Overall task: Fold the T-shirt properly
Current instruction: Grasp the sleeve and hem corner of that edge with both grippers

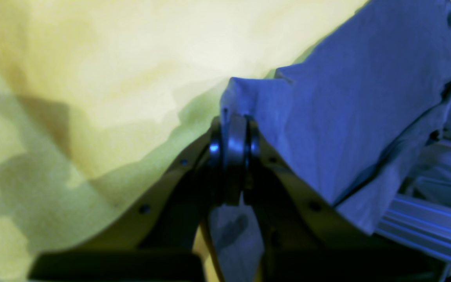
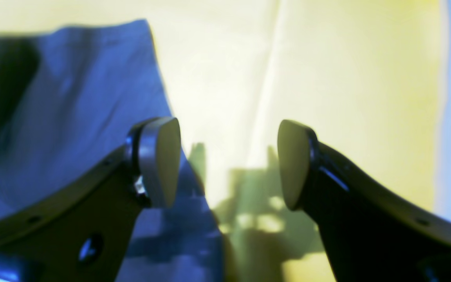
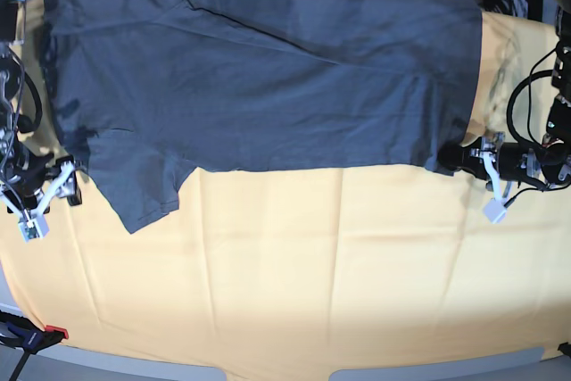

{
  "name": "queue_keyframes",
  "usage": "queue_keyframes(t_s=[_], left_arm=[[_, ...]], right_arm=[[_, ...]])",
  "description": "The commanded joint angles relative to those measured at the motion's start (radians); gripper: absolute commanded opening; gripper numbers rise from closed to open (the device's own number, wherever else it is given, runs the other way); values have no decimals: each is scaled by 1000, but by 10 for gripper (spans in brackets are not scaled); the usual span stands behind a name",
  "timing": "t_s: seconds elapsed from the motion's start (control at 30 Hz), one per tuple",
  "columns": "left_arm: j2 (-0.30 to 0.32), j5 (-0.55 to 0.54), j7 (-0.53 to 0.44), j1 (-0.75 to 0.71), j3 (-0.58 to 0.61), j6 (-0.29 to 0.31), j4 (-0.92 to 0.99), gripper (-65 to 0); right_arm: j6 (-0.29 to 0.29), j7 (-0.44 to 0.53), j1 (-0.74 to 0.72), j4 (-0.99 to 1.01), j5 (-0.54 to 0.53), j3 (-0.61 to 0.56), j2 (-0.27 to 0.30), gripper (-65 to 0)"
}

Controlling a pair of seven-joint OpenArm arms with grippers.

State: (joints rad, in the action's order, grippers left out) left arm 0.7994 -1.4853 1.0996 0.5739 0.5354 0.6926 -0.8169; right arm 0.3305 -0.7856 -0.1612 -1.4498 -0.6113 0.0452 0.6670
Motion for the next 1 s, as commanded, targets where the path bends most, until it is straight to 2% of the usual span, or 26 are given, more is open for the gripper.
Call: queue_keyframes(t_s=[0.0,0.13,0.27,0.4,0.57,0.7,0.8,0.9,0.97], left_arm=[[18,2,2,22,-6,6,-6,-650],[18,2,5,22,-6,6,-6,-650],[18,2,4,22,-6,6,-6,-650],[18,2,5,22,-6,6,-6,-650],[18,2,4,22,-6,6,-6,-650],[18,2,4,22,-6,6,-6,-650],[18,2,4,22,-6,6,-6,-650],[18,2,2,24,-6,6,-7,-650],[18,2,1,35,-6,6,-6,-650]], right_arm=[[10,7,-61,43,-36,10,3,-241],[108,-56,-206,307,-201,10,-70,-241],[196,-102,-309,542,-307,10,-116,-241],[272,-104,-343,674,-343,10,-138,-243],[330,-145,-326,685,-328,10,-174,-264],[368,-162,-330,685,-343,10,-177,-385],[368,-163,-336,685,-343,10,-176,-474],[368,-157,-341,682,-343,10,-175,-633],[368,-157,-353,677,-343,10,-174,-650]])
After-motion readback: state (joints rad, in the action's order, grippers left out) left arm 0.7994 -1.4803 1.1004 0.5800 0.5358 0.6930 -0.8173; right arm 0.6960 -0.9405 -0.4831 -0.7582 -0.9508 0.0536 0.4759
